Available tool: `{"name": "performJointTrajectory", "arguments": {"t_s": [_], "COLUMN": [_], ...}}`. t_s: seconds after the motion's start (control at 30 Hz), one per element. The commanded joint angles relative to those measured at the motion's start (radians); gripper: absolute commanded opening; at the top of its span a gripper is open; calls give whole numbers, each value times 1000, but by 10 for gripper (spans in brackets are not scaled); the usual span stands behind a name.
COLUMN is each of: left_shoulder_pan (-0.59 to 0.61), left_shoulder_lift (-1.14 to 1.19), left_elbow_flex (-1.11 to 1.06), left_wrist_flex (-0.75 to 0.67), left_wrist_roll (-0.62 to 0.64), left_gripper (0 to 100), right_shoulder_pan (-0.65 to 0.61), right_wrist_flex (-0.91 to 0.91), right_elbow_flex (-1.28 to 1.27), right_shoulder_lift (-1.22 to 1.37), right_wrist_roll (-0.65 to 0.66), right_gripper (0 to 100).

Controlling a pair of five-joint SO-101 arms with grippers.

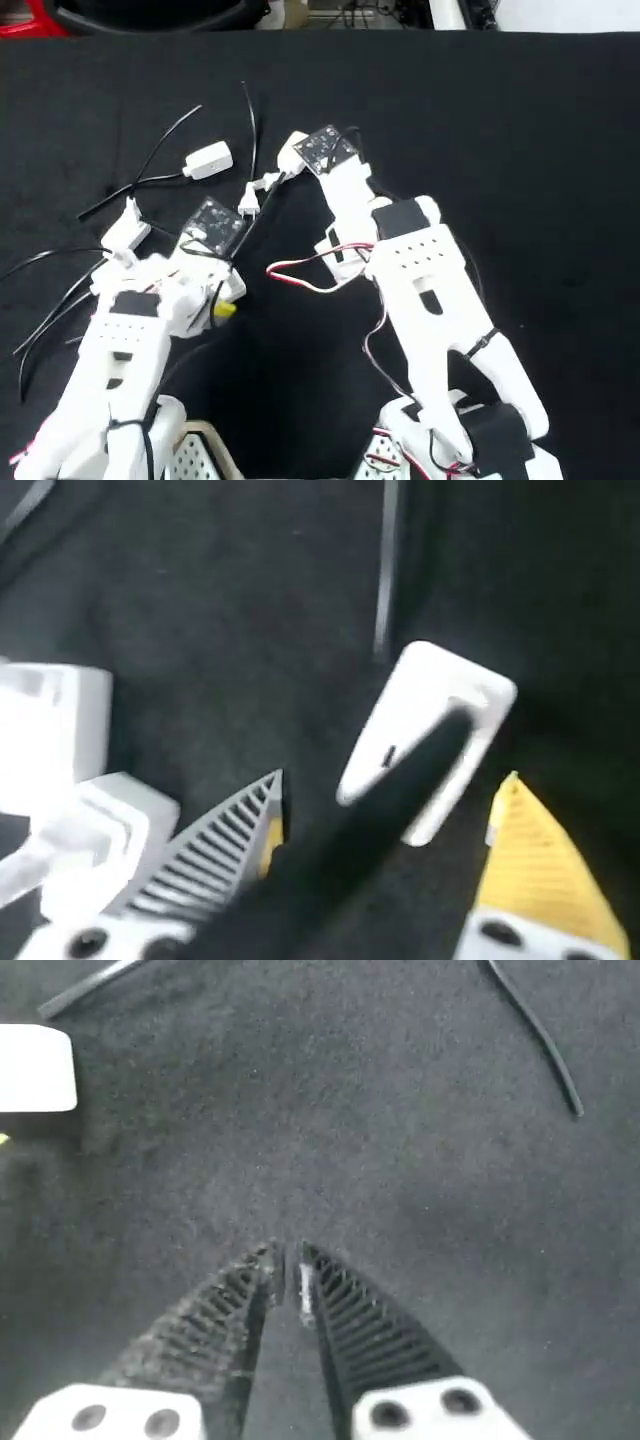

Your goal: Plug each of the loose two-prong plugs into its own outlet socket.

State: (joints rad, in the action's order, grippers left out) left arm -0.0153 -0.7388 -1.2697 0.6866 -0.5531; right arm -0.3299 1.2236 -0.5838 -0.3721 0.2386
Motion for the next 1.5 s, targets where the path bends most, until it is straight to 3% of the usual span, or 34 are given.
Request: {"name": "performJointTrajectory", "arguments": {"t_s": [0.0, 0.47, 0.63, 0.83, 0.97, 1.07, 1.23, 1.47], "left_shoulder_pan": [-50, 10, 4, 18, 99, 202, 378, 444], "left_shoulder_lift": [72, 396, 396, 396, 396, 396, 408, 410], "left_elbow_flex": [70, 263, 331, 349, 401, 483, 615, 602], "left_wrist_flex": [-60, -51, 69, 92, 153, 256, 334, 325], "left_wrist_roll": [-8, -11, -11, -9, -34, -103, -115, -110], "left_gripper": [318, 316, 230, 118, 33, 34, 34, 164], "right_shoulder_pan": [11, 11, 11, 11, 9, 9, 9, 9], "right_wrist_flex": [-18, -83, -84, -84, -84, -84, -84, -78], "right_elbow_flex": [76, 45, 44, 42, 42, 42, 42, 42], "right_shoulder_lift": [-1, 1, 1, 1, 1, 1, 1, 1], "right_wrist_roll": [-2, -3, -3, -3, -3, -3, -3, -3], "right_gripper": [18, 18, 18, 18, 18, 18, 18, 18]}}
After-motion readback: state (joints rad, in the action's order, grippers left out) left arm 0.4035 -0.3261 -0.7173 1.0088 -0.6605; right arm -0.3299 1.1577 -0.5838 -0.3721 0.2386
